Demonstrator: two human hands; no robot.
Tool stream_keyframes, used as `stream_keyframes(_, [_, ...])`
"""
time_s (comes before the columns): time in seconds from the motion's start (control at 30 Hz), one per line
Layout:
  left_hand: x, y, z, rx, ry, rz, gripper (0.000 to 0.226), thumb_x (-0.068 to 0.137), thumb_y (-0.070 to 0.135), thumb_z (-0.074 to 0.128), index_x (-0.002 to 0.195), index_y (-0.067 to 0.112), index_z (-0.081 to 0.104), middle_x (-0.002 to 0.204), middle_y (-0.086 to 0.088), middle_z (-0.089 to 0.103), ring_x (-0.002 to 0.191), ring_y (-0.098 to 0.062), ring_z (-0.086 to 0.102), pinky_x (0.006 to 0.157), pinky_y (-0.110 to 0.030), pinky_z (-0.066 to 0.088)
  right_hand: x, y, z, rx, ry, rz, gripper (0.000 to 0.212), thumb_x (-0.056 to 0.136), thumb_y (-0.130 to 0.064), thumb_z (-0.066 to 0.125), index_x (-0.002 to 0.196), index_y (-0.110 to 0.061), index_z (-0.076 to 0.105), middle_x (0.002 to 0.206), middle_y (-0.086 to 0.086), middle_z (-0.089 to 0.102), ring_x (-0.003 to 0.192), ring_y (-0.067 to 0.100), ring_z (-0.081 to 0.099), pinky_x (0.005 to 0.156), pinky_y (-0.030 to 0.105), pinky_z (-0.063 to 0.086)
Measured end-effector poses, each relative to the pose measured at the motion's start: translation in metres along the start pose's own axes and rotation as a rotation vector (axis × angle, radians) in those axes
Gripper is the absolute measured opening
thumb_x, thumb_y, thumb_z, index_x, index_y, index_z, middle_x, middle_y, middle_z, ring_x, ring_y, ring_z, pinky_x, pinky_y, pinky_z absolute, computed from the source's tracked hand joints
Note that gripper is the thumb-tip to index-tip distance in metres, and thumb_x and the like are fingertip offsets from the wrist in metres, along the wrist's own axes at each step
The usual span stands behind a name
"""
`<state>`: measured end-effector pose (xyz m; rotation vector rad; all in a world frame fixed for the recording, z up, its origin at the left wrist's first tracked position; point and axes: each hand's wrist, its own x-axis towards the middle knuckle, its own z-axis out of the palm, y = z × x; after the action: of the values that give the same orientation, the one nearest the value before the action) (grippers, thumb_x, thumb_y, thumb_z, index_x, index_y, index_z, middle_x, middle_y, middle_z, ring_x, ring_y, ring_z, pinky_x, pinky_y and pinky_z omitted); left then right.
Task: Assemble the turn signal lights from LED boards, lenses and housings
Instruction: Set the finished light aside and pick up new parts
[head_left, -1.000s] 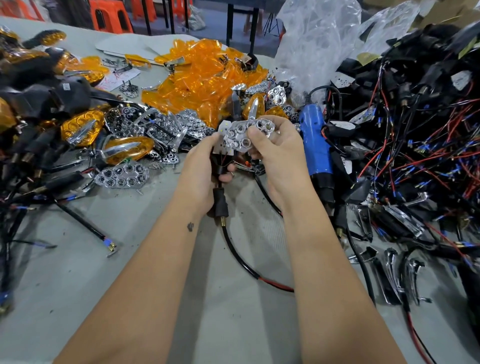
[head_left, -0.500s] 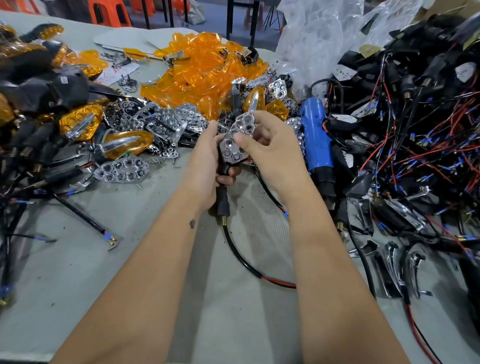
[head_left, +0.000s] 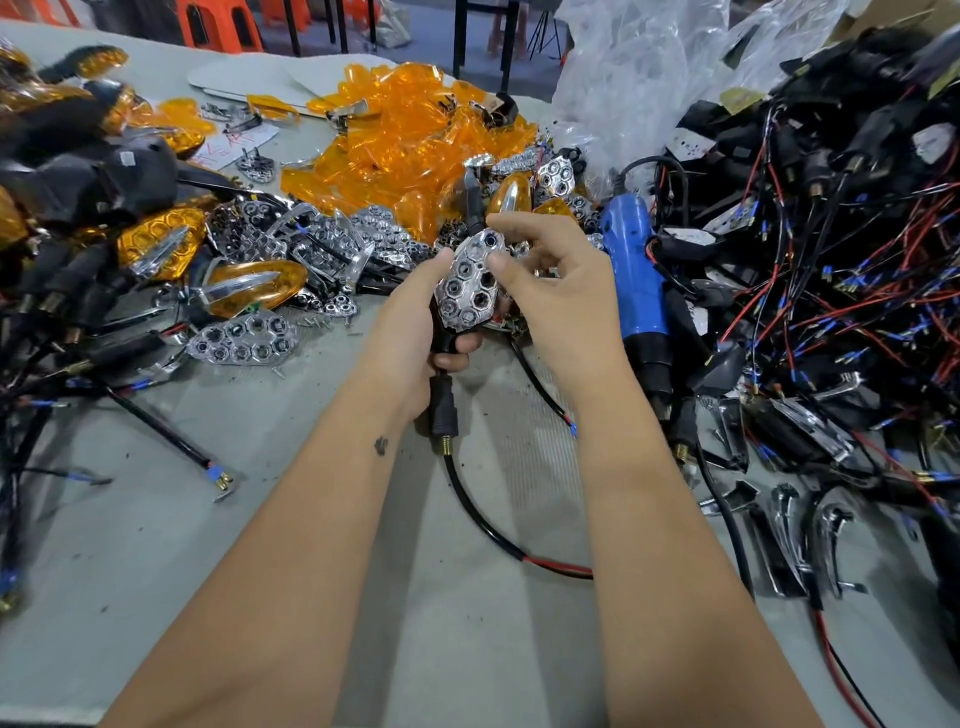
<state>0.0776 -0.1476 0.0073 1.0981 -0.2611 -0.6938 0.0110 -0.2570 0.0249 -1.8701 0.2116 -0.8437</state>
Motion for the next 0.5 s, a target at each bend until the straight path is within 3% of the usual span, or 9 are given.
stream_keyframes(0.2, [-0.0016,0.0070,-0.0047,0.009,-0.075,-0.052,0.034,0.097,0.046,0.043,0.086,0.018,0.059,0.068,-0.002,0.060,0.036,-0.008,0.033,0.032,-0.013,0.019,-0.0020,-0.0054,-0.0022,0.262,-0.093,0.032,0.030,0.089,-0.004,0.067,0.098,-0.032,0.073,0.095,0.003,0.066,0.084,0.011,0.059,0.068,0.020,0.053])
stream_keyframes(0.33, [-0.0022,0.0074,-0.0060,0.028,-0.101,-0.068,0.051,0.096,0.057,0.042,0.070,0.020,0.066,0.062,-0.001,0.057,0.031,-0.007,0.029,0.034,-0.014,0.015,-0.0019,-0.0091,0.0011,0.312,-0.170,0.051,0.027,0.090,-0.001,0.066,0.102,-0.025,0.071,0.097,0.003,0.068,0.083,0.011,0.060,0.060,0.026,0.056])
stream_keyframes(0.43, [-0.0030,0.0064,-0.0071,-0.001,-0.141,-0.056,0.060,0.095,0.067,0.035,0.086,0.016,0.064,0.066,-0.005,0.058,0.036,-0.012,0.035,0.040,-0.018,0.019,-0.0015,-0.0094,0.0024,0.232,-0.172,0.055,0.034,0.090,0.002,0.065,0.105,-0.029,0.068,0.103,0.006,0.069,0.081,0.011,0.062,0.059,0.026,0.055])
stream_keyframes(0.5, [-0.0048,0.0060,-0.0073,0.004,-0.176,-0.056,0.063,0.094,0.070,0.031,0.091,0.018,0.066,0.069,-0.008,0.060,0.042,-0.018,0.042,0.044,-0.020,0.030,-0.0010,-0.0077,0.0002,0.229,-0.139,0.083,0.037,0.089,0.003,0.065,0.103,-0.031,0.069,0.104,0.011,0.069,0.079,0.014,0.063,0.055,0.025,0.054])
